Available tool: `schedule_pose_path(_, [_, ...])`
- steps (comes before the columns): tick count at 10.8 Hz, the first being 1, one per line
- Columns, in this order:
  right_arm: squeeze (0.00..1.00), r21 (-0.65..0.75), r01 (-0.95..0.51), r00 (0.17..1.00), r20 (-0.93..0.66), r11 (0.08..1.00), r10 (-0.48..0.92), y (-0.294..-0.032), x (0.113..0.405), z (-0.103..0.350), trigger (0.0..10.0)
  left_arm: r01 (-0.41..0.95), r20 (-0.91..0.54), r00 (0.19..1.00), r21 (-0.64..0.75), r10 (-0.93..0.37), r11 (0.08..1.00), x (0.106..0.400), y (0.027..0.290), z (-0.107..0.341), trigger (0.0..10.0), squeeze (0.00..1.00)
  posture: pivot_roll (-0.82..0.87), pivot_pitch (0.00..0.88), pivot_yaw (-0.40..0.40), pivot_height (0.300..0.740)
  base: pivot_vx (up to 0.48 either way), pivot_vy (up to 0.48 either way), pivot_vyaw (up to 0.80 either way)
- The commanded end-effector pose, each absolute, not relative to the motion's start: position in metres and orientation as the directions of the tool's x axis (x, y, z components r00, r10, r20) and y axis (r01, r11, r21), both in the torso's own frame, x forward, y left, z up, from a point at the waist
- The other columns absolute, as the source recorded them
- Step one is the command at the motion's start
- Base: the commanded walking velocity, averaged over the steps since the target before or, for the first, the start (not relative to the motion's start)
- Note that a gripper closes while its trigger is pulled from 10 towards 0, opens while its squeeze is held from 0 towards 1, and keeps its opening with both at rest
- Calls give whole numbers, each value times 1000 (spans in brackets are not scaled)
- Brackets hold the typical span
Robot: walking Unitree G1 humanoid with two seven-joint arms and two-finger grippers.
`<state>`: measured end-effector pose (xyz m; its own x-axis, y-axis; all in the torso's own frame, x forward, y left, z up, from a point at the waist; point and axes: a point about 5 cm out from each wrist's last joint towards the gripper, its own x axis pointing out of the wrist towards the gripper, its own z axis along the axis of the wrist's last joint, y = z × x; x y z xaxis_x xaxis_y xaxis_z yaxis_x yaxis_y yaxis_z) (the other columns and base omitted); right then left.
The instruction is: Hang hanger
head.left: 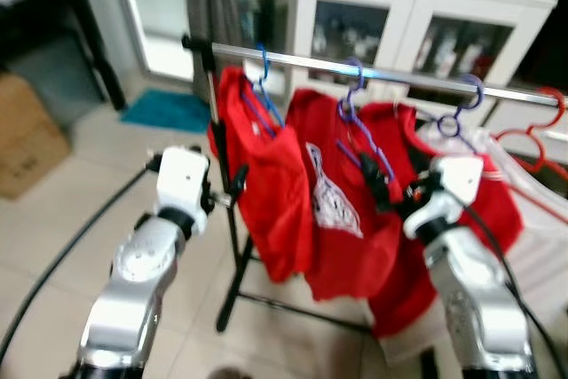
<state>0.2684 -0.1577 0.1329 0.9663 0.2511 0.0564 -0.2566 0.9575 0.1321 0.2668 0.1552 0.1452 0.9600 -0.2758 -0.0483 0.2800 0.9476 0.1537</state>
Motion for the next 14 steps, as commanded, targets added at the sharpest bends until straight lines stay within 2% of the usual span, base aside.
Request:
schedule_pose_path(1, [1000,110,-242,970,54,964,238,-161,269,133,10000,296,-47,955,161,-292,942,267,152,146,10000,0,32,0,-16,740,307,0,0])
schedule_pose_path(3, [1000,128,-214,975,92,968,203,-166,273,139,10000,331,-45,944,161,-328,930,266,146,145,10000,0,35,0,-19,740,156,0,0])
schedule_pose_path(4, [1000,115,-243,967,110,963,230,-166,275,144,10000,360,-67,933,166,-353,918,265,143,143,10000,0,35,0,-22,740,0,0,0])
schedule_pose_path(6, [1000,67,-260,962,98,963,253,-165,276,143,10000,349,-57,937,158,-344,924,267,144,144,10000,0,35,0,-29,740,0,0,0])
schedule_pose_path(7, [1000,75,-256,965,77,964,251,-164,277,140,10000,333,-59,943,171,-328,927,269,145,143,10000,0,35,0,-31,740,0,0,800])
schedule_pose_path(9, [1000,63,-215,975,77,975,210,-168,281,139,10000,327,-46,945,158,-324,932,271,145,144,10000,0,35,0,-31,740,351,0,800])
schedule_pose_path(10, [1000,88,-184,980,99,979,175,-170,282,142,10000,328,-50,945,160,-324,931,271,146,144,10000,0,35,0,-30,740,420,0,0])
schedule_pose_path(13, [1000,48,-152,984,100,987,147,-175,284,145,10000,359,-60,933,169,-354,918,272,143,143,10000,0,33,0,-23,740,400,0,0])
schedule_pose_path(14, [1000,41,-152,983,106,988,147,-176,284,147,10000,376,-65,927,167,-371,911,271,142,142,10000,0,33,0,-23,740,0,0,0])
